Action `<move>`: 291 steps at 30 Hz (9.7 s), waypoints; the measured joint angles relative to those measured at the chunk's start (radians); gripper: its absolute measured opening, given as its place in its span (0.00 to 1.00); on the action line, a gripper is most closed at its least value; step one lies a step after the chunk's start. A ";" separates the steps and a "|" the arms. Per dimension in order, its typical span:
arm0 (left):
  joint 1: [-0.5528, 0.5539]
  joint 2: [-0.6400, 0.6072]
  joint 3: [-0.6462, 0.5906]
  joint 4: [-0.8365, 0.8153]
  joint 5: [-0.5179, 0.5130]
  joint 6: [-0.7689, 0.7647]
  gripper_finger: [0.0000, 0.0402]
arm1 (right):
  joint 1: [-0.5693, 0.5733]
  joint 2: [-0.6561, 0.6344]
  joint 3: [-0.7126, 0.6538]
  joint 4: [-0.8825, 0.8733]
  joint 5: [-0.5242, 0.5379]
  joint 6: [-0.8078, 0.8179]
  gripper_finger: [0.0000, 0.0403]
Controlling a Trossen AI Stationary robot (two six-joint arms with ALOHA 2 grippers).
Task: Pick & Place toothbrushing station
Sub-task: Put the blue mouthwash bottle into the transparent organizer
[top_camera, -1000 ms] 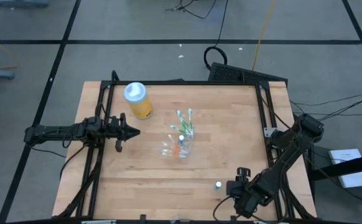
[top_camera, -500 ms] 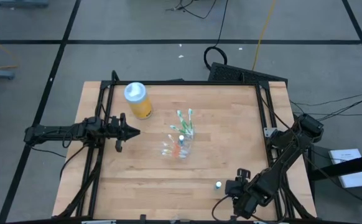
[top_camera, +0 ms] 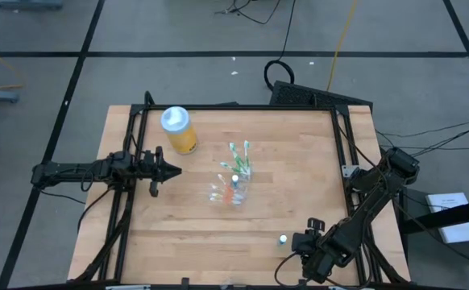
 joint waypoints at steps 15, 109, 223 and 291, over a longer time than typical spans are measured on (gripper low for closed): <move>0.000 0.000 0.000 0.000 0.000 0.000 0.12 | 0.000 0.032 -0.002 0.021 -0.024 -0.040 0.47; 0.000 0.000 0.000 0.000 0.000 0.000 0.12 | -0.843 -0.429 -0.338 0.792 -0.050 -1.351 0.24; 0.000 0.000 0.000 0.000 0.000 0.000 0.12 | -0.863 0.071 0.074 0.342 -0.106 -1.356 0.30; 0.000 0.000 0.000 0.000 0.000 0.000 0.12 | -0.172 -0.116 -0.143 0.375 -0.041 -1.009 0.59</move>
